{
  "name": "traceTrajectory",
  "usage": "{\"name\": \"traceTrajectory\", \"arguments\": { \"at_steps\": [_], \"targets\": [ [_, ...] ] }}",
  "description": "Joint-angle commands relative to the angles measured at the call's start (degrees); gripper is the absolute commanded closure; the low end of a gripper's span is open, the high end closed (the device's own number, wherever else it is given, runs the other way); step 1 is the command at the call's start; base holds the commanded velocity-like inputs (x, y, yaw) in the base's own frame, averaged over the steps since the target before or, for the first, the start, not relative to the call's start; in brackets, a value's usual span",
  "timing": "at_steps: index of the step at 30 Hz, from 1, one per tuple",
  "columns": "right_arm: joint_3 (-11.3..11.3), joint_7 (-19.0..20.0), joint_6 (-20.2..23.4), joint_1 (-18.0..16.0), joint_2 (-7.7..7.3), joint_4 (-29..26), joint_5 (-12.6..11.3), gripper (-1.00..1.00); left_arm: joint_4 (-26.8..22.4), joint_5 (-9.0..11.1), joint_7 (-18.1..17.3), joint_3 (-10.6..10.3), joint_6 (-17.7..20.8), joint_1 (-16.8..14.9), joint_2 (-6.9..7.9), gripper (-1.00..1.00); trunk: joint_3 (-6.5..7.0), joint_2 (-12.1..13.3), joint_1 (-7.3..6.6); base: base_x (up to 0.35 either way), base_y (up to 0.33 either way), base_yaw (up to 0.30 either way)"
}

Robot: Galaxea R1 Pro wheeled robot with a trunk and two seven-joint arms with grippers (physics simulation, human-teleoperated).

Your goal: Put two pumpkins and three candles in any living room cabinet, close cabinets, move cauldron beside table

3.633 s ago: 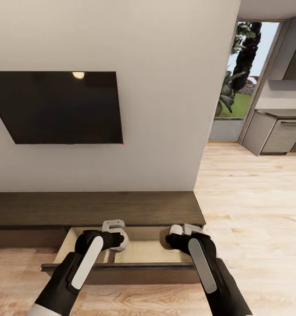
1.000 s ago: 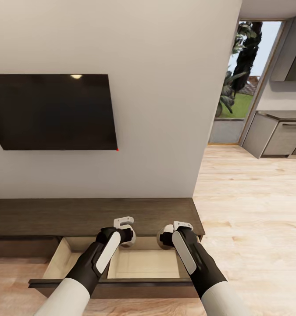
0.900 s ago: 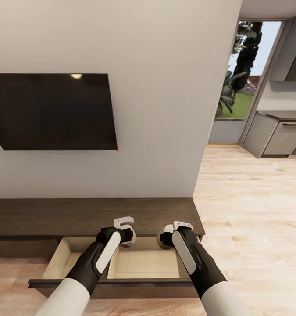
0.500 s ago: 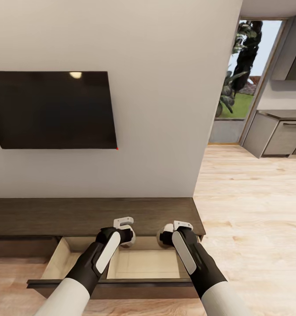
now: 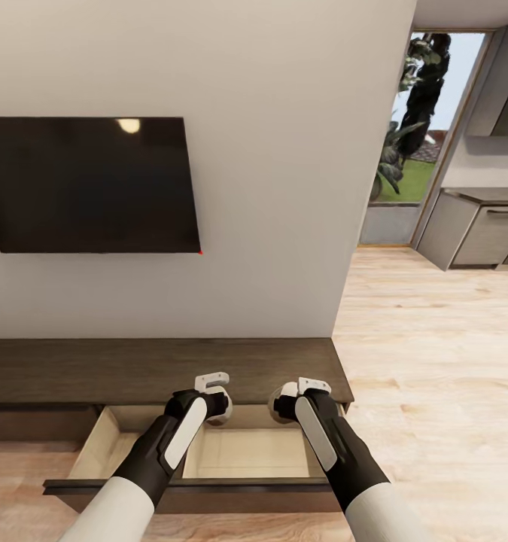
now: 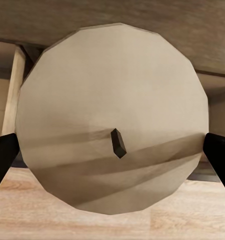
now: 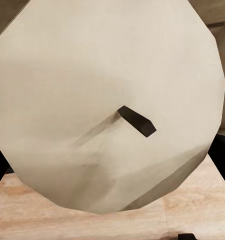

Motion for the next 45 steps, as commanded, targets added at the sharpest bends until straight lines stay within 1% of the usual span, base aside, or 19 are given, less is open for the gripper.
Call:
{"name": "traceTrajectory", "arguments": {
  "at_steps": [1, 16, 21, 22, 27, 30, 35, 45],
  "targets": [
    [0.1, -0.5, 0.1, 0.0, 0.0, 0.0, -0.6, 1.0, -0.1, 0.6, 0.6, -0.1, 0.0, 0.0, 0.02, 1.0, -0.26, -0.5, 0.24, 0.0, 0.0, 0.0],
    [0.1, -0.5, 0.1, 0.0, 0.0, 0.0, -0.6, 1.0, 0.0, 0.6, 0.6, -0.2, -0.2, 0.0, -0.01, 1.0, -2.95, -6.5, 3.53, 0.0, 0.0, 0.0],
    [0.1, -0.6, 0.1, 0.0, 0.0, 0.0, -0.6, 1.0, 0.0, 0.6, 0.7, -0.2, 0.2, -0.1, -0.11, 1.0, -3.85, -8.5, 4.63, 0.0, 0.0, 0.0],
    [0.1, -0.6, 0.1, 0.0, 0.0, -0.1, -0.6, 1.0, 0.0, 0.6, 0.9, -0.2, 0.4, -0.1, -0.13, 1.0, -4.03, -8.9, 4.85, 0.0, 0.0, 0.0],
    [0.1, -0.8, 0.5, 0.0, 0.0, -0.2, -0.7, 1.0, -0.1, 0.8, 4.4, -0.1, 1.2, 0.0, -0.72, 1.0, -4.93, -10.9, 5.95, 0.0, 0.0, 0.0],
    [0.1, -0.9, 0.7, -0.1, 0.0, -0.3, -0.9, 1.0, -0.1, 0.8, 5.4, -0.1, 2.0, 0.0, -0.96, 1.0, -5.47, -12.1, 6.61, 0.0, 0.0, 0.0],
    [0.1, -1.1, 0.5, -0.1, 0.0, -0.4, -1.2, 1.0, -0.1, 1.0, 5.7, 0.0, 3.3, 0.0, -1.27, 1.0, -6.37, -14.1, 7.7, 0.0, 0.0, 0.0],
    [0.1, -1.2, 0.5, -0.1, 0.0, -0.3, -1.3, 1.0, 0.0, 1.2, 5.8, 0.0, 3.5, 0.0, -1.3, 1.0, -8.16, -18.1, 9.9, 0.0, 0.0, 0.0]
  ]
}}
